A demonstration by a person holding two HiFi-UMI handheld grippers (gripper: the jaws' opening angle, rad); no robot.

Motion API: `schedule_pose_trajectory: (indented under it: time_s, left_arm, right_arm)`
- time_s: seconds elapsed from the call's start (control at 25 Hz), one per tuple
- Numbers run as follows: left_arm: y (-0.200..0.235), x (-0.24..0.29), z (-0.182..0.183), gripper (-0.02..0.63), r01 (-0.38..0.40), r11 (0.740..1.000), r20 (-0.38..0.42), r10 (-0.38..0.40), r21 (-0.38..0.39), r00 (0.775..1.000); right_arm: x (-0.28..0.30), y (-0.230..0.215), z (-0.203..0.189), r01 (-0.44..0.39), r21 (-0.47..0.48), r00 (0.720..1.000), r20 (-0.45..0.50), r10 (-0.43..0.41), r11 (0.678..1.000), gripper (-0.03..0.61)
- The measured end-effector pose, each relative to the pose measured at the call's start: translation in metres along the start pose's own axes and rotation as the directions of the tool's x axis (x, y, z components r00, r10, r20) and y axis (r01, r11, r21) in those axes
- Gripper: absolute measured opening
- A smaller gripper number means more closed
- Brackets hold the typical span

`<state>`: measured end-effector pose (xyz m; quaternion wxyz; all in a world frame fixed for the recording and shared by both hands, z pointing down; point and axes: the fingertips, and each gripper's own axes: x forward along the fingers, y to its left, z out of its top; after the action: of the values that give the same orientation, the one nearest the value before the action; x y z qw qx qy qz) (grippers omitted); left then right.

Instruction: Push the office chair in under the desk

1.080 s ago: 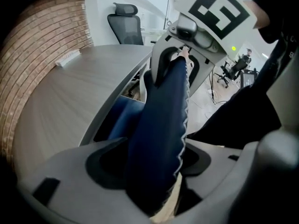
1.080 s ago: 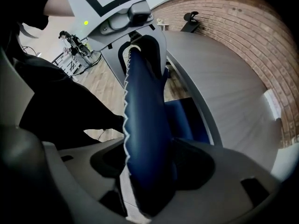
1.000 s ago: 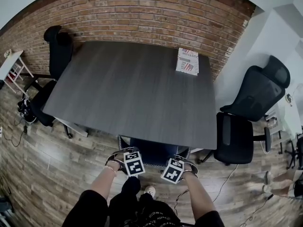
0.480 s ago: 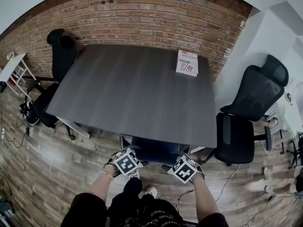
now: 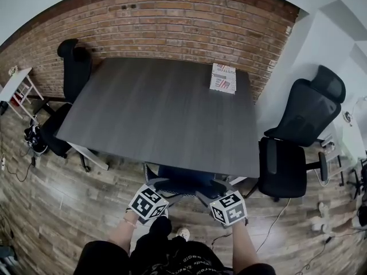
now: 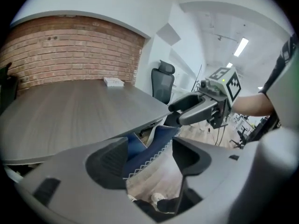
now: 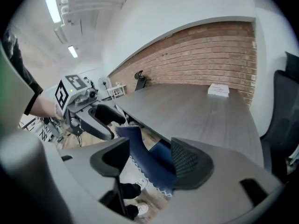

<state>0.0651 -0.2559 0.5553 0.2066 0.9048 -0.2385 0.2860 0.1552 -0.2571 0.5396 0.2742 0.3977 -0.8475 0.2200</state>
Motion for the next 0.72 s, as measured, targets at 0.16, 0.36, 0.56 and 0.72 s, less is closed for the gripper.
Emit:
schedule_pose_trajectory:
  time_s: [0.16,0.36,0.56,0.72]
  left_arm:
    - [-0.012,-0.011,0.023,0.302,-0.048,0.998,0.117,0.051,-0.031,0.992]
    - [-0.023,-0.024,0.040,0.302,-0.149,0.988,0.216,0.155,-0.043,0.964]
    - [-0.034,-0.035,0.045,0.302,-0.204,0.974,0.287,0.226,-0.103,0.931]
    - [-0.041,-0.044,0.048,0.299,-0.220,0.964,0.330,0.259,-0.151,0.908]
  right_arm:
    - [-0.015,-0.002,0.009,0.081,0.048,0.991,0.103,-0.086,0.996,0.276]
    - [-0.033,-0.001,0.017,0.156,0.103,0.965,0.196,-0.174,0.982,0.276]
    - [-0.050,0.005,0.020,0.216,0.125,0.936,0.255,-0.242,0.968,0.275]
    - [-0.061,0.014,0.016,0.232,0.146,0.923,0.278,-0.265,0.962,0.275]
